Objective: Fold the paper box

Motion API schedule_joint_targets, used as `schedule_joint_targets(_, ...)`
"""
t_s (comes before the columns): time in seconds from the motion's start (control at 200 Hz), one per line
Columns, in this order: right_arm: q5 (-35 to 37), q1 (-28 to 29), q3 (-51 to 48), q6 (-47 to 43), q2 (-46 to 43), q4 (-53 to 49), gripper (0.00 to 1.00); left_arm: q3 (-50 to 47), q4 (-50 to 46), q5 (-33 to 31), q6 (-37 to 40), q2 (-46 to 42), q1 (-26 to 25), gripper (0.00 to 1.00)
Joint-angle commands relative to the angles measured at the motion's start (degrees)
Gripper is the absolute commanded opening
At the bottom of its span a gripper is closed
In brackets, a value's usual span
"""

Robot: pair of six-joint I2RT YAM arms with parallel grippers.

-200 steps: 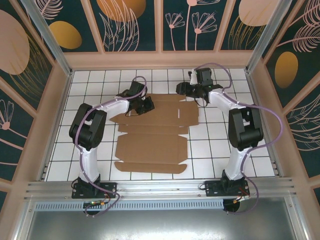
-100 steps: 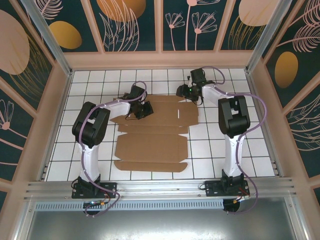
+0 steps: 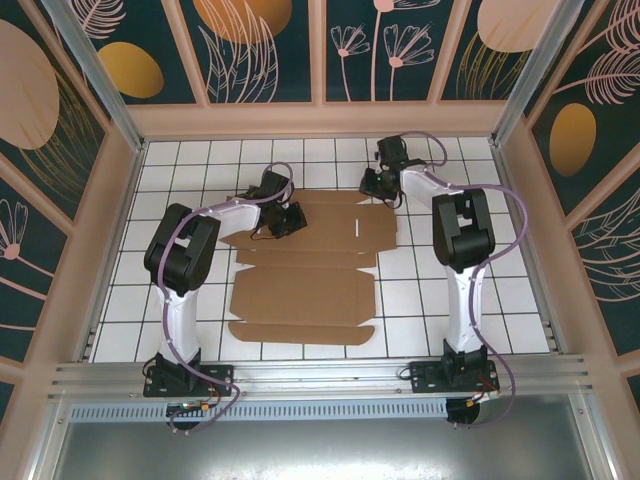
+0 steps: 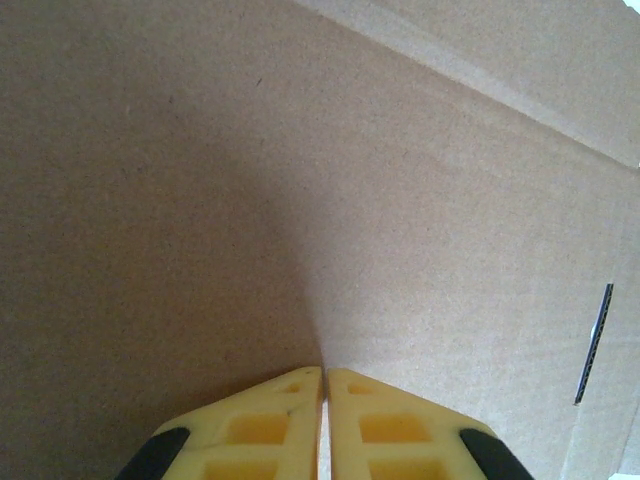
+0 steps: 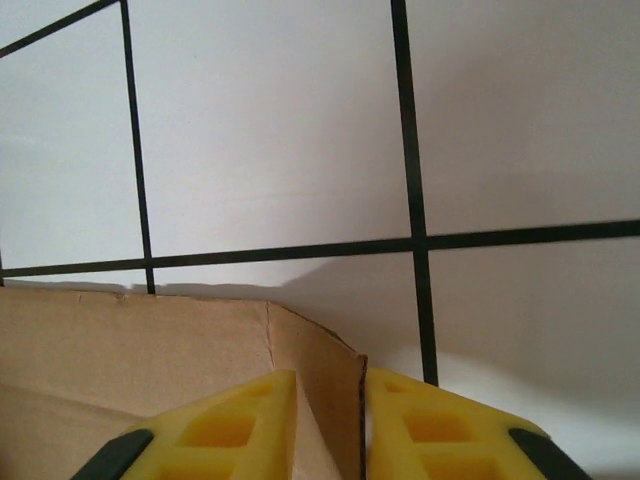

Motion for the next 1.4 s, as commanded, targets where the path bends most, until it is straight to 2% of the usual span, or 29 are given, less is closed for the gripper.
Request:
schedule_joint_targets(0.0, 8.9, 4.2, 5.8, -4.1, 1.4, -5.4, 0.17, -0.8, 0.1, 0.6, -0.6, 1.1, 0.4, 0.11)
schedule_joint_targets(0.08, 14.4, 7.2, 9.7, -6.3, 3.9, -8.6, 0.14, -0.7, 0.1, 0.7, -0.6, 1.2, 0.5, 0.11)
schedule_joint_targets(0.185, 17.8, 10.4, 15.5, -7.6, 8.3, -12.4, 0.13, -0.7, 0.2, 1.1, -0.7, 1.3, 0.4, 0.11)
schedule_joint_targets(0.39, 18.1, 12.5, 21.8, -7.1, 13.6, -15.0, 0.12, -0.7, 0.1, 1.3, -0.7, 1.4, 0.4, 0.11)
schedule_joint_targets(0.52, 16.8, 11.5, 21.9, -7.3, 11.7, -14.8, 0.11, -0.7, -0.1, 0.9, -0.5, 1.0, 0.4, 0.11)
schedule_joint_targets(0.606, 9.4, 8.8, 15.7, -6.1, 5.3, -9.4, 0.13, -0.7, -0.3, 0.6, -0.4, 1.0, 0.5, 0.11)
schedule_joint_targets(0.706, -1.9, 4.5, 2.3, -3.1, -4.7, 0.9, 0.17, -0.7, -0.2, 0.9, -0.7, 0.9, 0.5, 0.11)
schedule_joint_targets(0.871, -4.9, -1.2, -14.5, -0.5, -16.1, 7.7, 0.26, -0.7, 0.0, 0.9, -0.8, 0.6, 0.6, 0.11)
schedule_joint_targets(0.976, -8.6, -5.7, -24.8, 0.9, -21.2, 12.2, 0.39, -0.7, 0.1, 1.3, -0.9, 0.5, 1.0, 0.11)
schedule_joint_targets(1.091, -10.3, -8.9, -29.9, 0.1, -22.7, 13.9, 0.47, -0.5, 0.2, 1.8, -0.9, 0.5, 1.0, 0.12)
schedule_joint_targets(1.291, -19.9, -11.2, -31.9, -2.6, -19.0, 14.2, 0.57, -0.4, 0.2, 2.3, -0.9, 0.6, 1.2, 0.12)
schedule_joint_targets(1.396, -26.0, -12.4, -34.2, -3.5, -17.8, 16.7, 0.59, -0.6, 0.4, 2.6, -0.8, 0.6, 1.3, 0.12)
